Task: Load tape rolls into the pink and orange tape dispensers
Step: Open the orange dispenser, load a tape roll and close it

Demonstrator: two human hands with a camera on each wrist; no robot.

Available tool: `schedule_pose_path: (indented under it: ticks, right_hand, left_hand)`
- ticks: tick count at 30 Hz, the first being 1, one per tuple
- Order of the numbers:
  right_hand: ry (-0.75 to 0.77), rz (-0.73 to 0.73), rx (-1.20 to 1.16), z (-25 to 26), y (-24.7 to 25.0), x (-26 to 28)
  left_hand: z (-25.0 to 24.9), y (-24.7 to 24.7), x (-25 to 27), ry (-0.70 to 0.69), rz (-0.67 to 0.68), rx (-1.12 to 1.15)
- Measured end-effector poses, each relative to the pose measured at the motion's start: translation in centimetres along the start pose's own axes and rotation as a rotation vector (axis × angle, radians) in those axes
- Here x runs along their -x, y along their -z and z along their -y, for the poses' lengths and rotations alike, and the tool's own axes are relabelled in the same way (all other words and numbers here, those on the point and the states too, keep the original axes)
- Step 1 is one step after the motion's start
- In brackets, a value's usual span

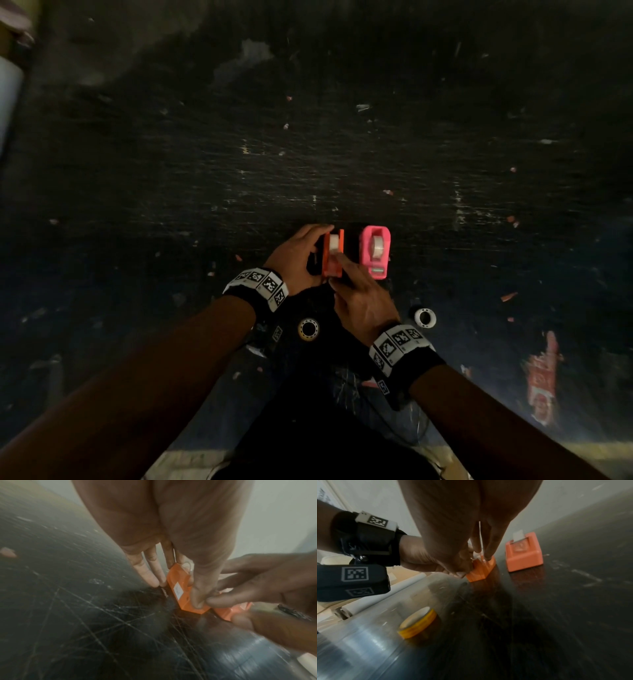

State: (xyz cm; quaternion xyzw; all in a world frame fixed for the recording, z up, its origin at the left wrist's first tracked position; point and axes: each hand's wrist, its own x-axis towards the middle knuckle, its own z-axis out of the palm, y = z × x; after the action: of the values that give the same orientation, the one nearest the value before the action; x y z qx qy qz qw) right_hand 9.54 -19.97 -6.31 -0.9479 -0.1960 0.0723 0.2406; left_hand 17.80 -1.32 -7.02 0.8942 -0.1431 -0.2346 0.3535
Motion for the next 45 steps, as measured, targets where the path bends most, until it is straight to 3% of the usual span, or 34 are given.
schedule_pose_path:
  ticks: [6, 9, 14, 17, 19, 22, 28, 34, 37, 45]
  right_hand:
    - [0.013, -0.053, -0.057, -0.1, 0.4, 0.7]
    - [-0.064, -0.162, -0.057, -0.7, 1.7, 2.3]
    - [-0.443, -0.23, 0.058, -3.7, 3.1, 7.0]
    - [-0.709, -0.091, 0.142, -4.5, 3.2, 9.2]
    - [-0.772, -0.024, 0.145, -5.0, 2.6, 10.1]
    - [-0.724, -0.026, 0.089, -5.2, 1.7, 10.6]
    - [-0.546, -0.096, -0.074, -1.7, 1.1, 9.5]
    - [-0.259, 0.045, -0.129, 3.9, -1.3, 4.3]
    - [-0.156, 0.11, -0.12, 6.7, -2.5, 1.1]
    - [-0.162, 0.277, -0.11, 8.2, -4.4, -1.6]
  left_hand:
    - [-0.3, 0.1, 0.6, -0.011, 0.01, -0.013]
    - [-0.1, 0.4, 2.1, 0.074, -0.028, -0.027]
    - [0.0, -1.0, 7.1, 0.158, -0.126, -0.026]
    - [-0.1, -2.6, 9.1, 0.202, -0.073, -0.062]
    - [-0.3, -3.5, 9.7, 0.225, -0.004, -0.115]
    - [-0.2, -4.7, 10.0, 0.193, 0.048, -0.158]
    - [-0.7, -5.0, 10.7, 0.193, 0.008, -0.153]
    - [2.6, -2.3, 12.5, 0.252, -0.221, -0.166]
    - [4.4, -0.8, 13.1, 0.312, -0.225, -0.263]
    - [6.1, 1.0, 14.3, 0.372, -0.19, -0.162]
